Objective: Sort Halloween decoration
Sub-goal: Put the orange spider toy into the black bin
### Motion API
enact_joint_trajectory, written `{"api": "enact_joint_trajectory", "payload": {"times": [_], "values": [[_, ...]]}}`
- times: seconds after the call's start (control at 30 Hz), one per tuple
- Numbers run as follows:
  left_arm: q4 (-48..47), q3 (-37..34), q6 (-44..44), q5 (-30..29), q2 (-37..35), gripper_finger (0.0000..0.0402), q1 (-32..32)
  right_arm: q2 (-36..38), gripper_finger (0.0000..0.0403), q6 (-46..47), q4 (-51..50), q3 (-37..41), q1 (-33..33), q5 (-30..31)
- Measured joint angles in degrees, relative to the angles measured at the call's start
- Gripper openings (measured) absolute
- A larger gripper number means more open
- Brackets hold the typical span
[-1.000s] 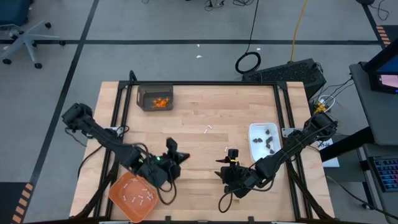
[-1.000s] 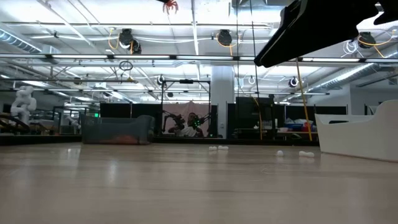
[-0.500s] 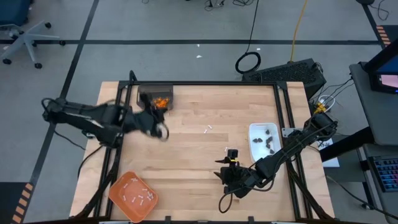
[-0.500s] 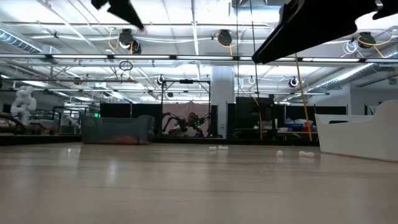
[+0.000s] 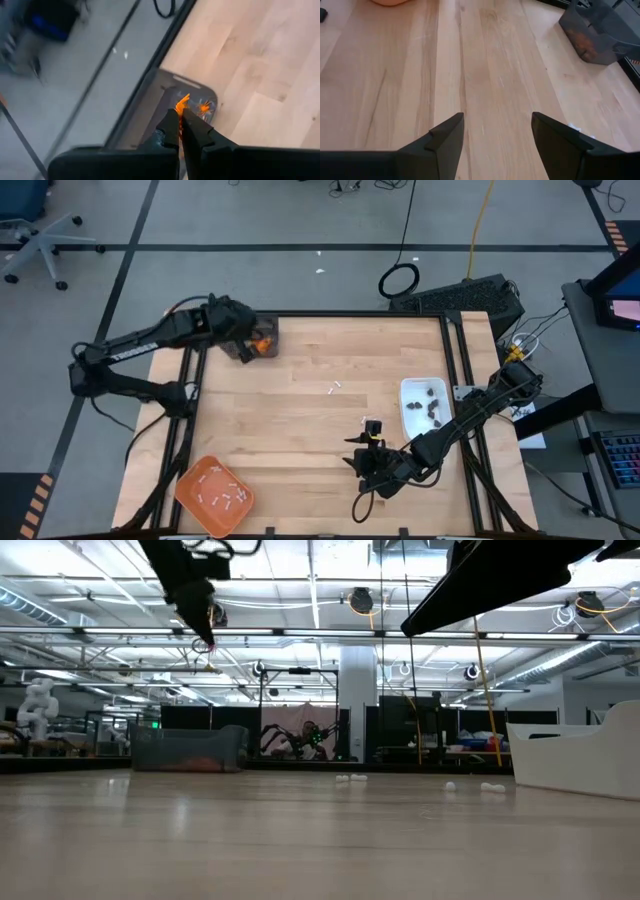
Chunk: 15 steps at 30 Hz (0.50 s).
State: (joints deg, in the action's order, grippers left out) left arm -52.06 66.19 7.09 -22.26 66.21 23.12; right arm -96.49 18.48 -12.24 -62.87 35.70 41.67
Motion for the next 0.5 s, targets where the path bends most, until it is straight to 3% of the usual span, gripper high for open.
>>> {"api": "enact_joint_trajectory", "payload": {"times": [0.23, 0.5], "values": [[-2.4, 0.0, -3.8, 6.2, 4.9, 0.0001, 7.9, 0.0, 0.0217, -0.1, 0.0, 0.0, 0.1, -1.5], [-3.5, 0.0, -5.5, 6.1, 11.9, 0.0002, 12.7, 0.0, 0.0217, 0.2, -0.1, 0.0, 0.2, -1.5]]}}
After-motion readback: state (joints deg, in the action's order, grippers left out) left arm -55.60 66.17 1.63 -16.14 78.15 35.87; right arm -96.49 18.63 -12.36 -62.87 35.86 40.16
